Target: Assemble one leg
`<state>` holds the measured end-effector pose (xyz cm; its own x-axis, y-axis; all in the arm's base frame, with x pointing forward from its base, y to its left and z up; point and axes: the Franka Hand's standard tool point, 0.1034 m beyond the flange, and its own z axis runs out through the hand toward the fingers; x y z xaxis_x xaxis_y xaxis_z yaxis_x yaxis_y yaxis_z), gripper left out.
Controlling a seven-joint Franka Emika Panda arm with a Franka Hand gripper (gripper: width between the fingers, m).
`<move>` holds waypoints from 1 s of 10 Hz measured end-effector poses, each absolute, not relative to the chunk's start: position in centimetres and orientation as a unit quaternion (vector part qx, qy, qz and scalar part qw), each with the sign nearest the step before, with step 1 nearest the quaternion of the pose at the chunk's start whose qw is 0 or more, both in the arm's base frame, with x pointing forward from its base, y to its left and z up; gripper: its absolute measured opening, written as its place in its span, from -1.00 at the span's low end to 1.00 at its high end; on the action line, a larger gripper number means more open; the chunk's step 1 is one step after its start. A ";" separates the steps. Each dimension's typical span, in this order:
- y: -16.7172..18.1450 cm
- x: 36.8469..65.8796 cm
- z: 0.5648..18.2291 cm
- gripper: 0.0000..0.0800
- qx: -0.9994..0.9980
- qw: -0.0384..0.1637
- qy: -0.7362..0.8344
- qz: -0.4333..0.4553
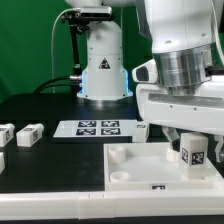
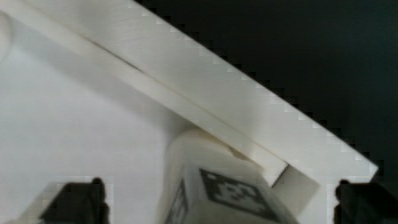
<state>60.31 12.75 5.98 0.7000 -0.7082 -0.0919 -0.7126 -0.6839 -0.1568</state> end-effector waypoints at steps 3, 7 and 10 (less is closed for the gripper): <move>12.5 60.3 5.9 0.62 -0.981 0.070 0.179 -0.010; 11.3 60.7 5.5 0.62 -0.998 0.056 -0.021 -0.025; 11.4 60.7 5.5 0.06 -0.998 0.056 -0.022 -0.025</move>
Offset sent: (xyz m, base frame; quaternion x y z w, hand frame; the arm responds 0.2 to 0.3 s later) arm 0.0122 -0.0110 -0.0049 -0.0487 0.0163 -0.2867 0.9567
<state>60.69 11.36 5.55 0.9978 0.0410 0.0529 0.0467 -0.9928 -0.1101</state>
